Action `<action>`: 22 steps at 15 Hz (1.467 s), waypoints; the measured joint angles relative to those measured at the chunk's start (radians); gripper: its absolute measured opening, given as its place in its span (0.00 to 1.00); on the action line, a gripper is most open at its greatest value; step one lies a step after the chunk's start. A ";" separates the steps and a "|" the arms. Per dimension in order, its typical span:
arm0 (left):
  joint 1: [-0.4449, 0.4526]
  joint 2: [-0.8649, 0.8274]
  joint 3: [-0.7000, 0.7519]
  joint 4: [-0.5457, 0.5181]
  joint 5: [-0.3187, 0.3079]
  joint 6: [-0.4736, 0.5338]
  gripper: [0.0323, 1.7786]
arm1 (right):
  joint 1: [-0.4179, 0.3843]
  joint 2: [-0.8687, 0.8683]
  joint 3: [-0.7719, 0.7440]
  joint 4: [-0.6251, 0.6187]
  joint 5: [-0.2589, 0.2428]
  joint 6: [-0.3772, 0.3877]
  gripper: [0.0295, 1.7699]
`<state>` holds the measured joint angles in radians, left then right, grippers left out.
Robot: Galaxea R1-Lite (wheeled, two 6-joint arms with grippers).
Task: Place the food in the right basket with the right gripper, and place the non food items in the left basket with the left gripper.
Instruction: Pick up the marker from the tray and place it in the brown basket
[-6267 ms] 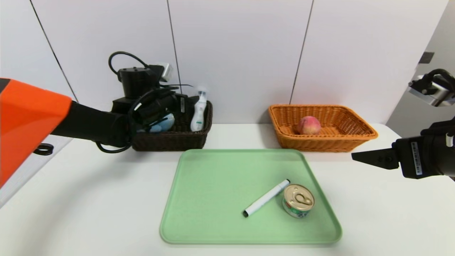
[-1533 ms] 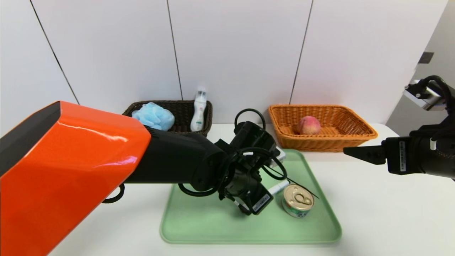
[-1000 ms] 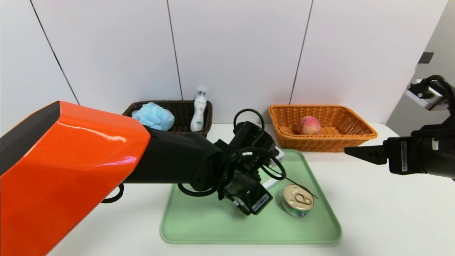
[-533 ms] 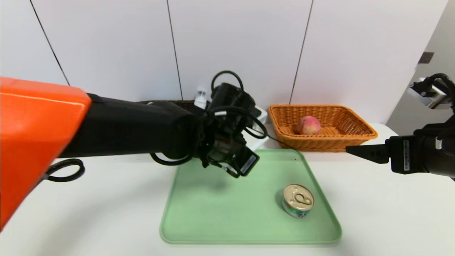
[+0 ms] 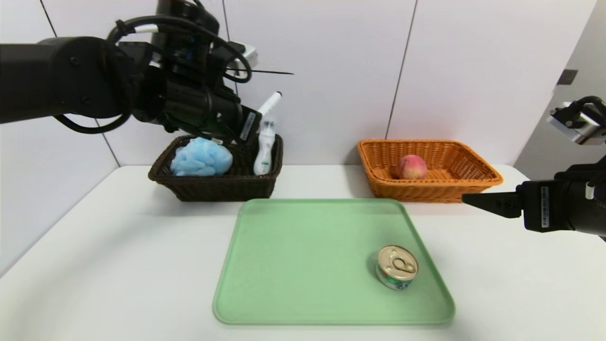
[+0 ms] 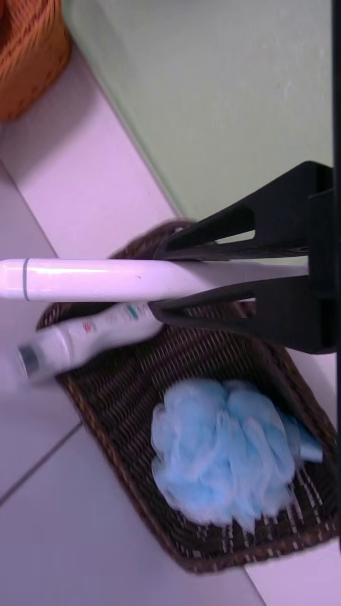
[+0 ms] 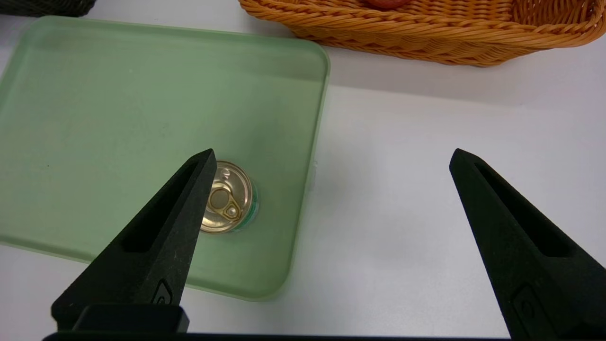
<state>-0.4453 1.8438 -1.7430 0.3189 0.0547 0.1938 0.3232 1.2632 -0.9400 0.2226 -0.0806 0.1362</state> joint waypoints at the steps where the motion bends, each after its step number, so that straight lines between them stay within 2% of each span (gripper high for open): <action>1: 0.040 -0.002 0.000 0.001 -0.024 0.027 0.08 | 0.000 -0.001 0.002 -0.001 0.000 0.000 0.96; 4: 0.134 0.014 0.014 0.012 -0.138 0.147 0.08 | 0.000 -0.005 0.004 -0.001 0.001 -0.001 0.96; 7: 0.184 0.054 0.031 0.014 -0.162 0.317 0.08 | 0.000 -0.009 0.006 -0.001 0.001 0.000 0.96; 11: 0.193 0.123 0.035 0.014 -0.168 0.483 0.08 | 0.000 -0.011 0.006 -0.001 0.001 -0.001 0.96; 19: 0.185 0.209 0.044 0.004 -0.165 0.499 0.08 | 0.000 -0.011 0.006 0.000 0.001 0.000 0.96; 22: 0.185 0.220 0.042 -0.008 -0.163 0.492 0.36 | 0.000 -0.011 0.006 0.000 0.000 0.001 0.96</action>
<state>-0.2606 2.0638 -1.7006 0.3111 -0.1085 0.6855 0.3232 1.2517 -0.9340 0.2226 -0.0806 0.1374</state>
